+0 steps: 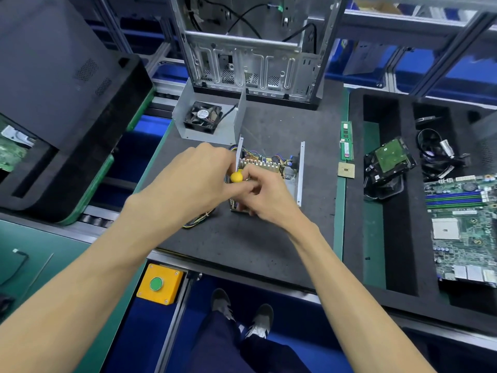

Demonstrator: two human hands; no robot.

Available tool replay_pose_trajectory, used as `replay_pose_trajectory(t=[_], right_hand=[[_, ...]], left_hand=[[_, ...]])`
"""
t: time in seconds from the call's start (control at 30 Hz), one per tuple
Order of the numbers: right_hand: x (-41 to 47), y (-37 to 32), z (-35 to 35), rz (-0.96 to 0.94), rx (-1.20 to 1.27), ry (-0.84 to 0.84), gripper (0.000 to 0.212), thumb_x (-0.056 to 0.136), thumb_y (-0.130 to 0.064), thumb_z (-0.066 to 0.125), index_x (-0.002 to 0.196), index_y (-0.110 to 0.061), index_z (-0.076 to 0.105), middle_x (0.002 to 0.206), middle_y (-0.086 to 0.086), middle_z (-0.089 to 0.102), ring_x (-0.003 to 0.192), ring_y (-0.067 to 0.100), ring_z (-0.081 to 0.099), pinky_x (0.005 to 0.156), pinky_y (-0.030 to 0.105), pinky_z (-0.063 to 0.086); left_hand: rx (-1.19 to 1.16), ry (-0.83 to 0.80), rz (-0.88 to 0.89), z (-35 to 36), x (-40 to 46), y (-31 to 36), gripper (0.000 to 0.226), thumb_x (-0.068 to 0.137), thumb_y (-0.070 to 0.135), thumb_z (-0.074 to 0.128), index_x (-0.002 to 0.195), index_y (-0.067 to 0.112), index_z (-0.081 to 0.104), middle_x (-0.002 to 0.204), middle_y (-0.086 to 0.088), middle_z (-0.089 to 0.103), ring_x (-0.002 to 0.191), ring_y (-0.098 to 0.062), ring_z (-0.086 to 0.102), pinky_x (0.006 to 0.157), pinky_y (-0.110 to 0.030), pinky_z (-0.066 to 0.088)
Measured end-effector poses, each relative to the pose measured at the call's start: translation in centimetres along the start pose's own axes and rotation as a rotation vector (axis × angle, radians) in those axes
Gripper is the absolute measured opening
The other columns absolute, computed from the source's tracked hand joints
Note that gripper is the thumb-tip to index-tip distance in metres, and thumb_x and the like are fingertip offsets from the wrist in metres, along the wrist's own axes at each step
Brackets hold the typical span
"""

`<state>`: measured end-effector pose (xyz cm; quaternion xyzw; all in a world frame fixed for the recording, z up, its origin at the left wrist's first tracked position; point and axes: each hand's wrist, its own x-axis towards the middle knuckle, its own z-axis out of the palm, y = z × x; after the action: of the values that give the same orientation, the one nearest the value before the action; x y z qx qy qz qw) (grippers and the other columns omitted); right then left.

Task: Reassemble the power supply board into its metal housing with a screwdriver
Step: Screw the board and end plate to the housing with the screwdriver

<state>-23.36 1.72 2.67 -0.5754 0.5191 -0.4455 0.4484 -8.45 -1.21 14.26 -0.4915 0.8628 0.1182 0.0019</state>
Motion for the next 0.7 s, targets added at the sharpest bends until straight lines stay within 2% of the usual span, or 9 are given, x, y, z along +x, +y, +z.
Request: replay_pose_trajectory(t=[0.07, 0.13, 0.23, 0.33, 0.4, 0.43, 0.5, 0.6, 0.7], right_hand=[[0.1, -0.3, 0.5, 0.011, -0.010, 0.014, 0.025, 0.072, -0.038, 0.070, 0.078, -0.026, 0.049, 0.051, -0.005, 0.060, 0.048, 0.018, 0.059, 0.044, 0.026, 0.045], [0.0, -0.3, 0.5, 0.016, -0.007, 0.005, 0.029, 0.072, -0.044, 0.068, 0.083, -0.023, 0.051, 0.053, -0.003, 0.064, 0.047, 0.016, 0.055, 0.049, 0.025, 0.045], [-0.4, 0.3, 0.4, 0.002, 0.068, -0.058, 0.022, 0.083, -0.034, 0.070, 0.088, -0.019, 0.054, 0.059, -0.001, 0.070, 0.045, 0.018, 0.055, 0.050, 0.026, 0.046], [-0.5, 0.3, 0.7, 0.049, 0.091, 0.014, 0.028, 0.083, -0.014, 0.067, 0.079, -0.035, 0.050, 0.055, -0.002, 0.066, 0.044, 0.018, 0.051, 0.043, 0.026, 0.043], [-0.4, 0.2, 1.3, 0.062, 0.059, 0.065, 0.029, 0.078, -0.022, 0.066, 0.074, -0.041, 0.046, 0.052, -0.002, 0.064, 0.044, 0.021, 0.051, 0.043, 0.025, 0.039], [-0.4, 0.0, 1.4, 0.049, 0.046, 0.071, 0.024, 0.075, -0.033, 0.066, 0.073, -0.043, 0.044, 0.052, -0.003, 0.063, 0.045, 0.023, 0.054, 0.045, 0.024, 0.039], [-0.5, -0.2, 1.6, 0.026, 0.038, 0.061, 0.019, 0.072, -0.047, 0.063, 0.077, -0.042, 0.045, 0.051, -0.005, 0.063, 0.048, 0.032, 0.059, 0.047, 0.026, 0.042], [-0.9, 0.1, 1.5, 0.013, 0.073, -0.015, 0.024, 0.082, -0.039, 0.065, 0.102, -0.029, 0.057, 0.058, -0.003, 0.068, 0.046, 0.033, 0.058, 0.047, 0.031, 0.047], [-1.0, 0.4, 1.4, 0.012, 0.076, -0.037, 0.017, 0.086, -0.025, 0.065, 0.099, -0.017, 0.058, 0.057, -0.005, 0.068, 0.040, 0.022, 0.052, 0.041, 0.029, 0.044]], left_hand=[[-0.021, -0.018, 0.000, 0.3, 0.0, 0.3, 0.032, 0.083, 0.053, 0.053, 0.086, 0.022, 0.058, 0.080, -0.002, 0.065, 0.080, -0.030, 0.063, 0.072, -0.043, 0.053], [0.009, -0.056, 0.065, 0.2, 0.2, 0.1, 0.008, 0.090, 0.025, 0.056, 0.096, 0.024, 0.062, 0.086, 0.002, 0.061, 0.085, -0.029, 0.060, 0.071, -0.039, 0.049], [-0.038, -0.115, 0.146, 0.3, 0.1, -0.4, 0.032, 0.082, 0.003, 0.055, 0.102, 0.025, 0.066, 0.091, 0.009, 0.051, 0.083, -0.020, 0.049, 0.067, -0.032, 0.035], [-0.055, -0.021, 0.141, 1.1, -0.1, -0.3, 0.020, 0.084, 0.032, 0.064, 0.101, 0.027, 0.055, 0.084, 0.010, 0.056, 0.080, -0.023, 0.059, 0.067, -0.038, 0.049], [-0.014, 0.033, 0.034, 1.4, -0.2, -0.3, 0.037, 0.083, 0.060, 0.058, 0.095, 0.026, 0.051, 0.076, 0.006, 0.062, 0.073, -0.026, 0.061, 0.066, -0.041, 0.053], [-0.021, 0.055, -0.006, 1.5, 0.0, -0.4, 0.039, 0.082, 0.063, 0.055, 0.091, 0.024, 0.051, 0.072, 0.004, 0.063, 0.071, -0.026, 0.061, 0.066, -0.042, 0.053], [-0.050, 0.058, 0.019, 1.5, 0.2, -0.7, 0.026, 0.085, 0.047, 0.060, 0.087, 0.023, 0.052, 0.071, 0.002, 0.062, 0.072, -0.029, 0.062, 0.068, -0.043, 0.053], [-0.040, -0.005, 0.160, 1.1, 0.1, -1.2, 0.015, 0.085, 0.022, 0.068, 0.093, 0.023, 0.055, 0.072, 0.010, 0.052, 0.073, -0.024, 0.057, 0.064, -0.036, 0.045], [-0.049, -0.011, 0.131, 0.9, -0.1, -1.3, 0.019, 0.085, 0.038, 0.069, 0.091, 0.027, 0.055, 0.070, 0.009, 0.054, 0.071, -0.021, 0.057, 0.061, -0.034, 0.044]])
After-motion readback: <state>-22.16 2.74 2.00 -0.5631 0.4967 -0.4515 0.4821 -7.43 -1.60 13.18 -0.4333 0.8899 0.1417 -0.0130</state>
